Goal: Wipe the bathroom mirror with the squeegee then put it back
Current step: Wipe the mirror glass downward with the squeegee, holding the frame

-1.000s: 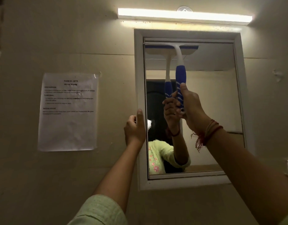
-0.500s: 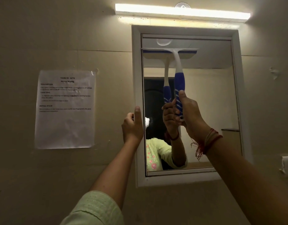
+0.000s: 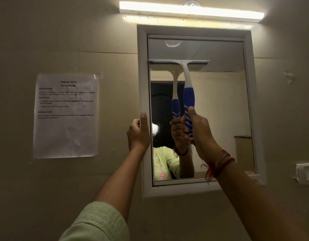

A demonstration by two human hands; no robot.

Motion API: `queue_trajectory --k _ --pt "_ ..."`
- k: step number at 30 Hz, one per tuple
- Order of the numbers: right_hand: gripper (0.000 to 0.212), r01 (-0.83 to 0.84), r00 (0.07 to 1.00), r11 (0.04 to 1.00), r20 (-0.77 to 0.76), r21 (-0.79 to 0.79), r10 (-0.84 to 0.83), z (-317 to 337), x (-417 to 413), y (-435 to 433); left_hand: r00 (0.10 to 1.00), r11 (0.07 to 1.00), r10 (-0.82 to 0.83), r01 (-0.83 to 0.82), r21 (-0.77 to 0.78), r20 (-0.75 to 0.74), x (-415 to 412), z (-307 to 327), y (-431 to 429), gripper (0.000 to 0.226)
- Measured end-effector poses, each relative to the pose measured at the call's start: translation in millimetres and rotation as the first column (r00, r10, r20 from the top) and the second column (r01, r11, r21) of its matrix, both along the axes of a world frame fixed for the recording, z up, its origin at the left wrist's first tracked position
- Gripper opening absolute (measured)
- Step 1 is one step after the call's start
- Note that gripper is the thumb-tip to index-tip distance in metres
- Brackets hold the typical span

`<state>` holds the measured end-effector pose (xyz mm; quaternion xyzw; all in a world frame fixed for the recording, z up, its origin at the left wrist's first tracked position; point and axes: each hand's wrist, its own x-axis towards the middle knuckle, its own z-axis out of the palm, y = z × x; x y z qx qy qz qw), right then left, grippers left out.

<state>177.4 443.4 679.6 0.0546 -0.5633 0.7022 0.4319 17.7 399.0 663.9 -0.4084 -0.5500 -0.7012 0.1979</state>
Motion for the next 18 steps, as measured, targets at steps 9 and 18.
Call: queue_trajectory --k 9,18 --pt "0.045 0.066 0.998 0.996 -0.021 0.054 -0.065 -25 -6 1 1.000 1.000 0.017 -0.016 -0.013 0.024 4 2 -2 0.047" --pt "0.084 0.120 0.990 0.990 0.059 0.074 -0.124 -43 -4 -9 1.000 1.000 0.006 -0.006 -0.017 0.012 3 1 -2 0.046"
